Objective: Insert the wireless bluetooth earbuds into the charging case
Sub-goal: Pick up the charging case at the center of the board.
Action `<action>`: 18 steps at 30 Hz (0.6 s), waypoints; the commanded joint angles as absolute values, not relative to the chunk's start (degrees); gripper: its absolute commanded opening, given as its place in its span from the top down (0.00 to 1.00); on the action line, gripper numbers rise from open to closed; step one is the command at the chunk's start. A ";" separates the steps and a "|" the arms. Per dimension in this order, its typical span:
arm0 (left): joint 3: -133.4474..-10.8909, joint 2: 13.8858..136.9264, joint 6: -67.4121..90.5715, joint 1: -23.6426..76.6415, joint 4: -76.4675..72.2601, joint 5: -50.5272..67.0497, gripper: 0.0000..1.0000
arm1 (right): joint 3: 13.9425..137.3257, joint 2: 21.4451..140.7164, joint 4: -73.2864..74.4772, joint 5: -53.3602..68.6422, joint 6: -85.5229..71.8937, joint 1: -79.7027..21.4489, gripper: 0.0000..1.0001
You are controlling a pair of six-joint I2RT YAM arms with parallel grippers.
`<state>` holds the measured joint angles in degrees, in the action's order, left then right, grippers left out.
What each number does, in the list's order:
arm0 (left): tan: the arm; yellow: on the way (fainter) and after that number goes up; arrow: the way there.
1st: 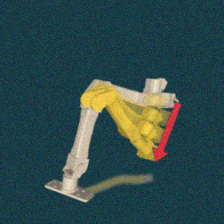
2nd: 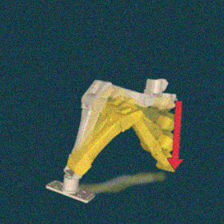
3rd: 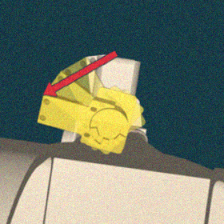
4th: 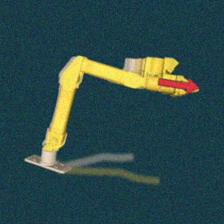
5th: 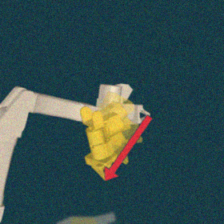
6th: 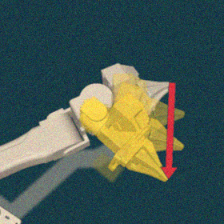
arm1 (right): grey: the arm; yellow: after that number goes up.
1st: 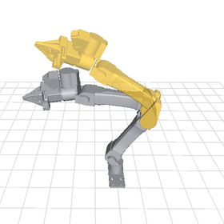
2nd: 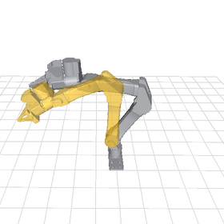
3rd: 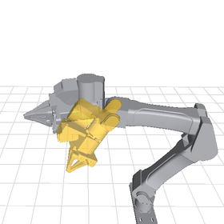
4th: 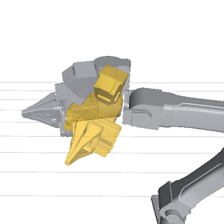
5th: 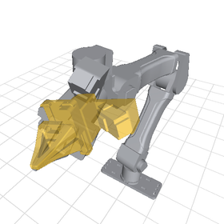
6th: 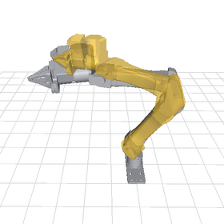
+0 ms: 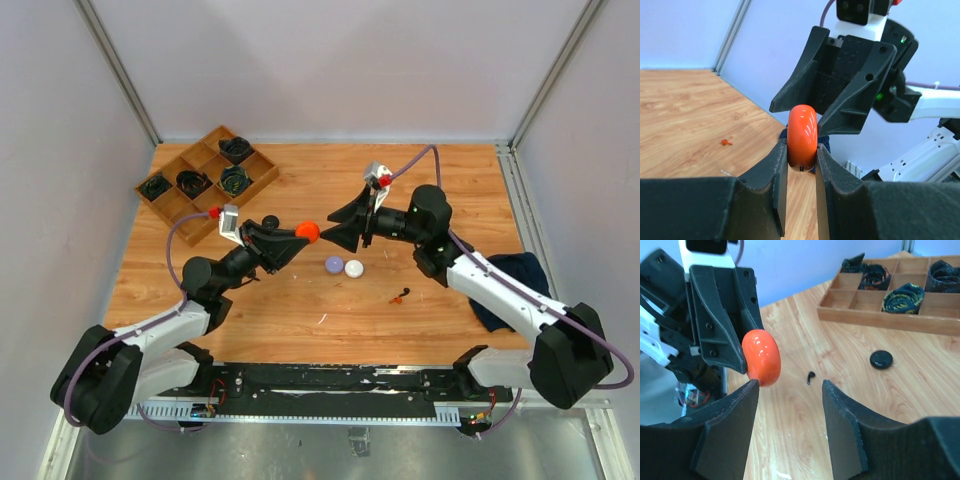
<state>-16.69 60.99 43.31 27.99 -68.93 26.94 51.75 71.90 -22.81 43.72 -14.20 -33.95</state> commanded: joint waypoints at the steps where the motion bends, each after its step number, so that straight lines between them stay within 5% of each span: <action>1: -15.49 63.27 45.39 28.35 -80.53 27.44 0.95 | 46.90 72.89 -47.92 44.14 -29.04 -33.09 0.47; 7: -15.03 65.58 46.05 28.31 -84.50 27.60 0.95 | 44.40 79.78 -71.06 47.05 -43.20 -33.20 0.50; 18: -16.01 65.90 46.29 28.30 -84.98 26.51 0.95 | 44.96 82.79 -74.00 48.73 -45.62 -34.13 0.55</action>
<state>-15.25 65.84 46.24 27.99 -81.71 27.11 44.80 82.59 -68.51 46.65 -43.72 -33.98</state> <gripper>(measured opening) 0.263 0.460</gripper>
